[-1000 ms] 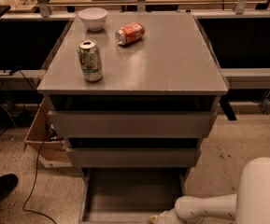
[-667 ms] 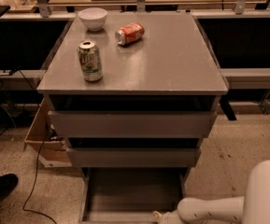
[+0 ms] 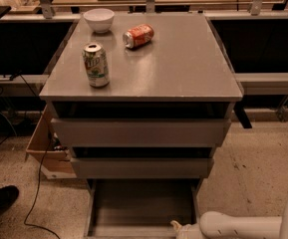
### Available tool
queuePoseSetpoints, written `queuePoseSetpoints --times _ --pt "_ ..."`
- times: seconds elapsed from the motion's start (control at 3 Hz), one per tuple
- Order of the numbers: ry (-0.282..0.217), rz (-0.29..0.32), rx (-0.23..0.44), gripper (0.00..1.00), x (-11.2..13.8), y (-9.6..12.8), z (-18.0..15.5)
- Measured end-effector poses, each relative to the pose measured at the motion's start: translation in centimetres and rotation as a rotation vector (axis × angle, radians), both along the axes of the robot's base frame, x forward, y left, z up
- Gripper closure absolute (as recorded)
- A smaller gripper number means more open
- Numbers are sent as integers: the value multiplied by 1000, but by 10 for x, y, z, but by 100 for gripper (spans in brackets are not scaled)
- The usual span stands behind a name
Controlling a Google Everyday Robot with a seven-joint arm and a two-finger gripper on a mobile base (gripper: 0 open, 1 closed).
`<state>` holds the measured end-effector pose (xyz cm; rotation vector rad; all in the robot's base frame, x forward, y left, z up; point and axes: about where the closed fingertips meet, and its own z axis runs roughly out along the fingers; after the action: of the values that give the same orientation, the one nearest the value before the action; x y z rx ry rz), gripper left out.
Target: Open bottom drawer
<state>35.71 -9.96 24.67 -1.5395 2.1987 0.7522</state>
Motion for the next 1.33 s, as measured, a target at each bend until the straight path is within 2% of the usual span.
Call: queuePoseSetpoints --times 0.67,1.0,1.33 --pt "-51 -37 28 0 18 -19 10" --pt "-89 -25 30 0 20 -38 34" --pt "-143 -37 45 0 25 -67 75"
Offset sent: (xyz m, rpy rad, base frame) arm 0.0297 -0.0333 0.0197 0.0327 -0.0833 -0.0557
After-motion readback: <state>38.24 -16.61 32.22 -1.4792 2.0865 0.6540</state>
